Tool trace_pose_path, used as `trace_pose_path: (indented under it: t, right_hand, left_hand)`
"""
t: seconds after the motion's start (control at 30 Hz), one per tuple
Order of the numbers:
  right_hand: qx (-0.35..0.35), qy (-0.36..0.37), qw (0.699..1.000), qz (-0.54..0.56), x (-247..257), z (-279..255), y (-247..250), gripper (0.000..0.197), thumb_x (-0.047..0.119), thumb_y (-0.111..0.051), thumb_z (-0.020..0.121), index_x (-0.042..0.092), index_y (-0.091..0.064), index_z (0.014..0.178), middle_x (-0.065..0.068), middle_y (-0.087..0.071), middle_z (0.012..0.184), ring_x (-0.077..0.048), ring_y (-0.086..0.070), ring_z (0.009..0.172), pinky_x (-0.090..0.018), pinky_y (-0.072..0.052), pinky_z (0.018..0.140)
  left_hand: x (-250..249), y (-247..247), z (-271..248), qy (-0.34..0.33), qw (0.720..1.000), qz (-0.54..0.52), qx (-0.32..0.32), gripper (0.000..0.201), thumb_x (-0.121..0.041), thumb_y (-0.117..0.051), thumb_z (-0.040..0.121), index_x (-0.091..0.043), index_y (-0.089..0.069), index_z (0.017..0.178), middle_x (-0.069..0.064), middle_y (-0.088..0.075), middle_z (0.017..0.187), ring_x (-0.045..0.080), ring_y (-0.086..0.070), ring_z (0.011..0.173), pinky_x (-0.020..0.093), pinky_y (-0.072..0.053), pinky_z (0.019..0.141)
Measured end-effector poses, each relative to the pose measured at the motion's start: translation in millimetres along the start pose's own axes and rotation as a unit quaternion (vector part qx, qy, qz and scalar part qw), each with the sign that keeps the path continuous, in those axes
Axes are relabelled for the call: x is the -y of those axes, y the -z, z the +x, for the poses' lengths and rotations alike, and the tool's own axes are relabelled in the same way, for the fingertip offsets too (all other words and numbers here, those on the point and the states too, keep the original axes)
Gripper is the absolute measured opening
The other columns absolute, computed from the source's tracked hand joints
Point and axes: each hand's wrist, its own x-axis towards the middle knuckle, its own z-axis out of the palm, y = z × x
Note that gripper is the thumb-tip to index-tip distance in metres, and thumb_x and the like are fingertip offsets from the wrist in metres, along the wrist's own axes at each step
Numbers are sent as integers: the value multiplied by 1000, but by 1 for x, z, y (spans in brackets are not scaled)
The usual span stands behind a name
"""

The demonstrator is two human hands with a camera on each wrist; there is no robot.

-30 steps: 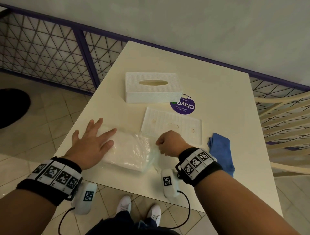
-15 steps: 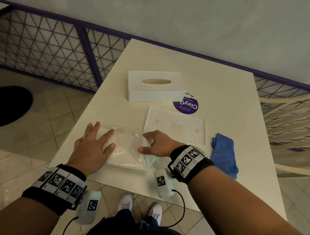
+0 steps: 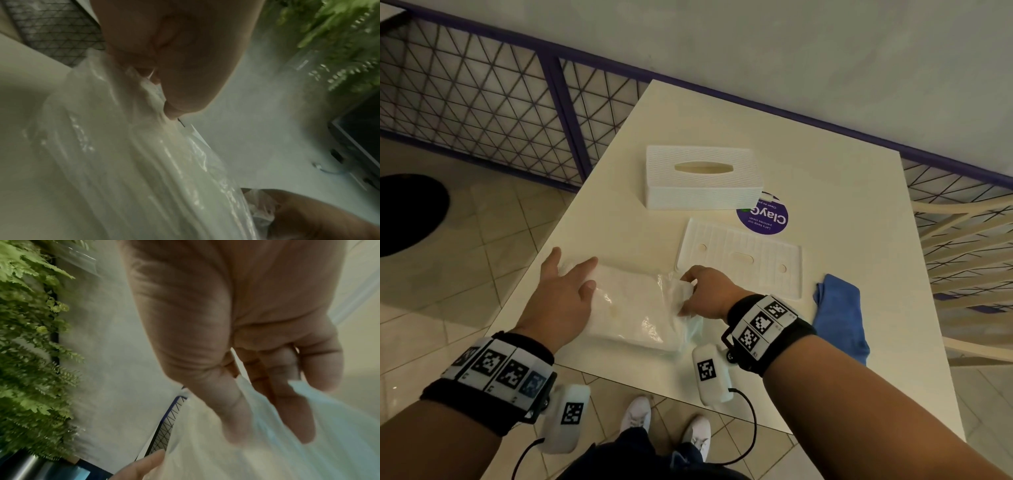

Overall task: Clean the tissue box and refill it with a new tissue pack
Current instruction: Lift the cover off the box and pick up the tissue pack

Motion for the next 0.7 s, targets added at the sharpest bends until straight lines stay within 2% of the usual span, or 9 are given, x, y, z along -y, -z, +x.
trace_pose_path:
  t: [0.07, 0.17, 0.27, 0.33, 0.43, 0.5, 0.57, 0.63, 0.7]
  right_hand:
    - [-26, 2, 999, 44, 2, 0, -2, 40, 10, -75, 71, 9, -57, 107, -12, -68, 100, -25, -66, 85, -38, -57, 81]
    - [-39, 2, 993, 115, 3, -1, -2, 31, 5, -70, 74, 10, -60, 102, -6, -64, 87, -17, -60, 70, -29, -54, 67]
    - [-48, -5, 984, 171, 1, -6, 3, 22, 6, -66, 77, 11, -61, 98, -1, -60, 80, -14, -58, 67, -22, -48, 59]
    - [-71, -10, 977, 199, -6, -8, 10, 23, 7, -65, 77, 11, -61, 100, -2, -61, 83, -17, -58, 73, -25, -47, 62]
    - [-106, -47, 960, 253, -19, -8, 15, 32, 13, -65, 77, 12, -58, 108, -2, -64, 85, -17, -60, 73, -26, -48, 61]
    - [-85, -98, 949, 289, -26, -4, 11, 48, 25, -74, 68, 13, -54, 111, -6, -67, 95, -21, -64, 85, -32, -54, 72]
    - [-37, -148, 945, 291, -31, -2, 5, 52, 36, -80, 61, 10, -59, 102, -8, -69, 96, -25, -66, 87, -40, -57, 80]
    - [-7, -182, 949, 258, -31, -6, 0, 51, 47, -79, 60, 10, -63, 90, -6, -66, 83, -23, -62, 74, -32, -55, 69]
    - [1, -185, 959, 214, -33, -10, -3, 54, 54, -77, 58, 12, -64, 89, -4, -62, 80, -21, -58, 72, -29, -48, 63]
  left_hand:
    - [2, 2, 1, 5, 1000, -6, -4, 43, -25, -40, 99, -36, -40, 141, 4, -1, 159, 27, -27, 140, 40, -32, 109]
    - [7, 7, 3, 5, 999, -4, -33, 43, -19, -40, 99, -32, -43, 140, 8, -24, 154, 26, -38, 133, 39, -33, 106]
    - [14, 13, 6, -1, 997, -48, -66, 41, -7, -42, 96, -25, -57, 130, 8, -55, 132, 26, -52, 116, 32, -38, 100]
    - [19, 17, 7, 6, 995, -56, -88, 40, -3, -42, 94, -22, -64, 121, 10, -62, 122, 25, -57, 102, 29, -41, 91]
    - [23, 24, 7, 17, 993, -45, -107, 37, -4, -45, 94, -21, -66, 119, 10, -62, 124, 28, -57, 107, 33, -43, 94]
    - [24, 25, 6, -4, 995, -32, -99, 37, -11, -50, 94, -22, -59, 129, 11, -57, 132, 28, -53, 118, 37, -39, 102]
    - [25, 24, 5, 4, 998, -15, -60, 54, -23, -51, 95, -30, -33, 146, 9, -46, 143, 29, -45, 128, 41, -34, 107]
    - [29, 21, 7, 61, 998, -16, -14, 68, -34, -48, 95, -32, -8, 150, 10, -42, 147, 34, -44, 128, 46, -35, 105]
    - [33, 16, 9, 96, 995, -23, 7, 71, -36, -46, 95, -28, -4, 151, 14, -43, 146, 38, -46, 127, 48, -37, 104]
